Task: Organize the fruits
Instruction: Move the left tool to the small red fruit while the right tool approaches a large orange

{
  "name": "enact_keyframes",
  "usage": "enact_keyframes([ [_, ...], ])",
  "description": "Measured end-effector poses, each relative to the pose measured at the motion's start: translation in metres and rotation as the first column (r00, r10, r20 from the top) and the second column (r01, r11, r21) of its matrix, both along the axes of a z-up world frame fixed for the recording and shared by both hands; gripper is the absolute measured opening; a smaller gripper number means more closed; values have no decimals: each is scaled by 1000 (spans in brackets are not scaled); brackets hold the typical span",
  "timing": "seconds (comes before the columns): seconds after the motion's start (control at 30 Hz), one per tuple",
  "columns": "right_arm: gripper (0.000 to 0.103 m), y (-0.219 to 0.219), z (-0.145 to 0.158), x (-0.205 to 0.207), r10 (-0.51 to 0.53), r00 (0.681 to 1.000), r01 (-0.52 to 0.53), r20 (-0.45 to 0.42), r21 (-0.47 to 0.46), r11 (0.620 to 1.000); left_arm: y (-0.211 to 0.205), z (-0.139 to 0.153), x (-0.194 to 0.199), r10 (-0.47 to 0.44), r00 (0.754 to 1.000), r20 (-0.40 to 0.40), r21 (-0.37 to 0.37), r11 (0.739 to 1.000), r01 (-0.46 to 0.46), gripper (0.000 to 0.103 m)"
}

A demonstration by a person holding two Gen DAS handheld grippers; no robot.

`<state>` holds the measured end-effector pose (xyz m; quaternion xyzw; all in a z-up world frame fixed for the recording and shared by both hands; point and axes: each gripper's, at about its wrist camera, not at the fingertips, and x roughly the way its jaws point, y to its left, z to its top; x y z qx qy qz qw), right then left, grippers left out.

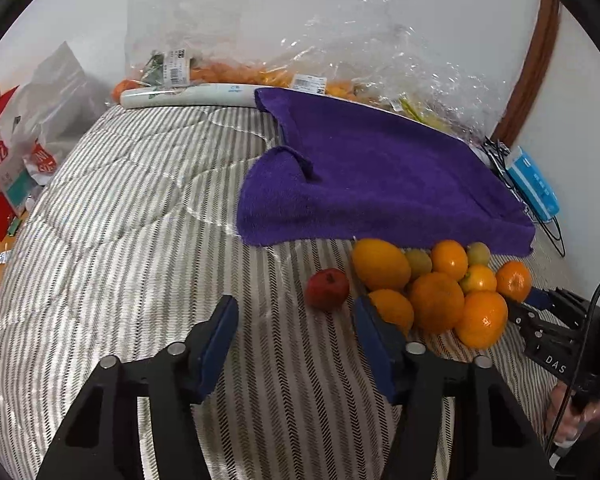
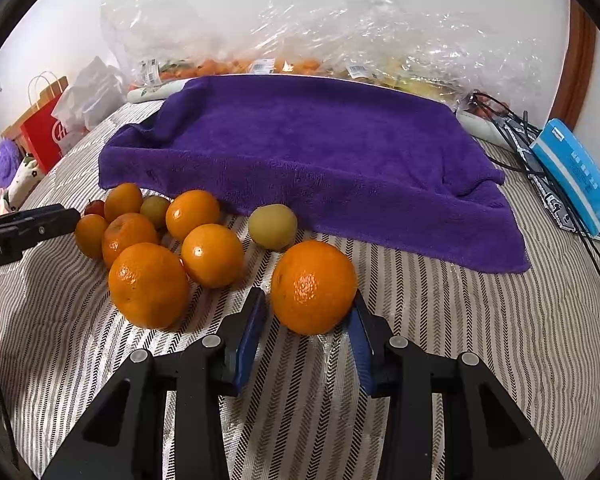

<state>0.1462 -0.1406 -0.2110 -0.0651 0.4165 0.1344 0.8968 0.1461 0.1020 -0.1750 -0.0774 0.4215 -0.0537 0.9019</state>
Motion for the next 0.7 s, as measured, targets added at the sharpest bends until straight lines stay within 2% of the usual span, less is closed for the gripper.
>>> enact_keyframes([
  [0.23,38,-9,0,-1,10,1000,-10,10,-9,1000,-12,-7,7,-31,999,10,39,999,31,50],
  [0.37,38,-12,0,0,7,1000,-8,4,15,1000,-13,-6,12,-25,1000,15,10,1000,25,48],
  [0.7,39,-7,0,0,-6,1000,6,4,1,1000,-19,-6,19,-23,1000,14,26,999,23,44],
])
